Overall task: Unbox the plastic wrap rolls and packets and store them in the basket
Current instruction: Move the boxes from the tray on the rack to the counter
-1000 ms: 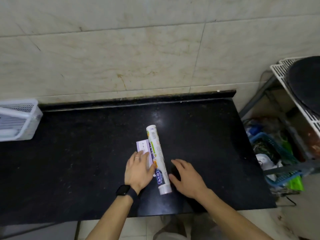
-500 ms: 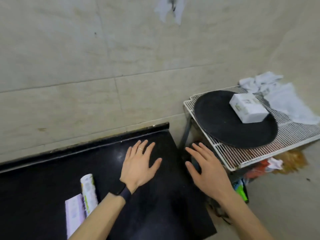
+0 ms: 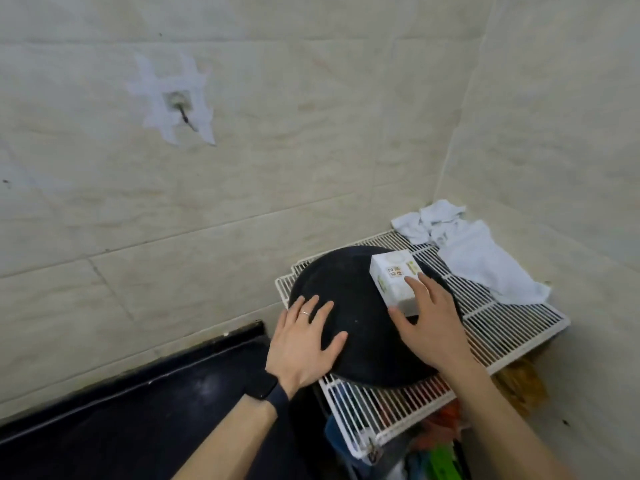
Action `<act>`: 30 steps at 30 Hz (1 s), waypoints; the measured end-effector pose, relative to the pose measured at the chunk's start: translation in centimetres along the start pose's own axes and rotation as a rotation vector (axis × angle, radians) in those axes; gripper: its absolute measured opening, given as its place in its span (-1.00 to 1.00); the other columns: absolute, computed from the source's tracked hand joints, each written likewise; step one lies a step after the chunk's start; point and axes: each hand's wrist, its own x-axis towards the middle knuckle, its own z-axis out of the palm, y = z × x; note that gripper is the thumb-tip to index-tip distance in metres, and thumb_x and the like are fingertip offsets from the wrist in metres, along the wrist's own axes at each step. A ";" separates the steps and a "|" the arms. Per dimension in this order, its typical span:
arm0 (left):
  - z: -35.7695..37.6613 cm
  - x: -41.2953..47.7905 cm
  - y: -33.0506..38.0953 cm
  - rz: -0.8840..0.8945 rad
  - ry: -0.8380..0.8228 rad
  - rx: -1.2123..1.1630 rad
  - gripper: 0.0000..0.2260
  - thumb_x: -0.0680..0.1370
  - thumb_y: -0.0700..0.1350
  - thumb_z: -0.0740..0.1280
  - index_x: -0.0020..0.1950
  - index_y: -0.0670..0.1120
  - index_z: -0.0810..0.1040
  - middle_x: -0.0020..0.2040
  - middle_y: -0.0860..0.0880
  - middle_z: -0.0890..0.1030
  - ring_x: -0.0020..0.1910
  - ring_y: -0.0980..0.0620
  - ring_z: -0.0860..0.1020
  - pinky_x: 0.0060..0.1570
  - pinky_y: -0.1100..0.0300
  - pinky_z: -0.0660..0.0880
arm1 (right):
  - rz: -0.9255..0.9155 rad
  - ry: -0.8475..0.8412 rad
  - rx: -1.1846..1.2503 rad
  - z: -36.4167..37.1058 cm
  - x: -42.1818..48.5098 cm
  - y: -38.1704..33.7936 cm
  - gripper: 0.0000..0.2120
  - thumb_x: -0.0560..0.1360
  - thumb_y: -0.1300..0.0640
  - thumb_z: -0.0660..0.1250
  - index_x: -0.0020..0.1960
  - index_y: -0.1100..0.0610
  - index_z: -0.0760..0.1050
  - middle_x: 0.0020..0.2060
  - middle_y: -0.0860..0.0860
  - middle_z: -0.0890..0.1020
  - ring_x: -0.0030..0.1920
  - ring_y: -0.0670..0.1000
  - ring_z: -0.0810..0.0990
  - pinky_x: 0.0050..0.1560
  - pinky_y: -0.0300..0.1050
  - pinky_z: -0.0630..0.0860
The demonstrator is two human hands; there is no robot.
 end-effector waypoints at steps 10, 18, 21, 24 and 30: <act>4.8 1.3 -0.1 -0.103 -0.165 0.079 -0.36 0.57 0.38 -0.06 0.61 0.20 -0.03 0.64 0.04 -0.03 0.61 0.00 -0.12 0.55 -0.09 -0.24 | 0.188 -0.058 -0.014 4.7 4.0 2.6 -0.09 0.50 -0.30 0.27 0.61 -0.03 -0.18 0.53 0.20 0.05 0.37 0.30 0.28 0.26 0.20 0.42; 4.7 1.5 -0.2 -0.117 -0.177 0.061 -0.36 0.56 0.39 -0.05 0.60 0.21 -0.02 0.64 0.06 -0.03 0.61 -0.01 -0.11 0.54 -0.08 -0.26 | 0.169 -0.015 0.012 5.2 4.0 3.0 -0.09 0.50 -0.24 0.32 0.62 -0.03 -0.14 0.49 0.20 0.12 0.29 0.31 0.33 0.26 0.17 0.41; 4.1 1.4 -0.2 -0.096 -0.202 0.021 -0.40 0.59 0.35 -0.04 0.61 0.19 0.01 0.64 0.05 -0.01 0.61 -0.01 -0.10 0.55 -0.07 -0.24 | 0.210 -0.036 0.096 4.0 4.0 2.6 -0.11 0.49 -0.23 0.34 0.62 -0.03 -0.10 0.48 0.22 0.18 0.33 0.29 0.34 0.29 0.16 0.40; 2.8 0.0 -0.8 -0.113 -0.109 -0.104 -0.44 0.63 0.28 -0.03 0.61 0.17 0.03 0.63 0.06 0.02 0.61 -0.01 -0.08 0.56 -0.08 -0.16 | 0.187 0.009 0.201 2.8 2.5 0.8 -0.12 0.47 -0.25 0.36 0.61 -0.05 -0.03 0.47 0.21 0.25 0.35 0.26 0.40 0.31 0.15 0.41; 0.2 -7.3 -7.0 -0.207 0.059 -0.074 -0.42 0.61 0.26 0.00 0.61 0.14 0.02 0.63 0.06 0.07 0.61 0.03 -0.05 0.57 -0.06 -0.08 | -0.036 -0.005 0.334 4.4 -4.8 -7.4 -0.17 0.47 -0.20 0.40 0.59 -0.20 0.01 0.47 0.02 0.25 0.35 0.06 0.41 0.24 -0.10 0.38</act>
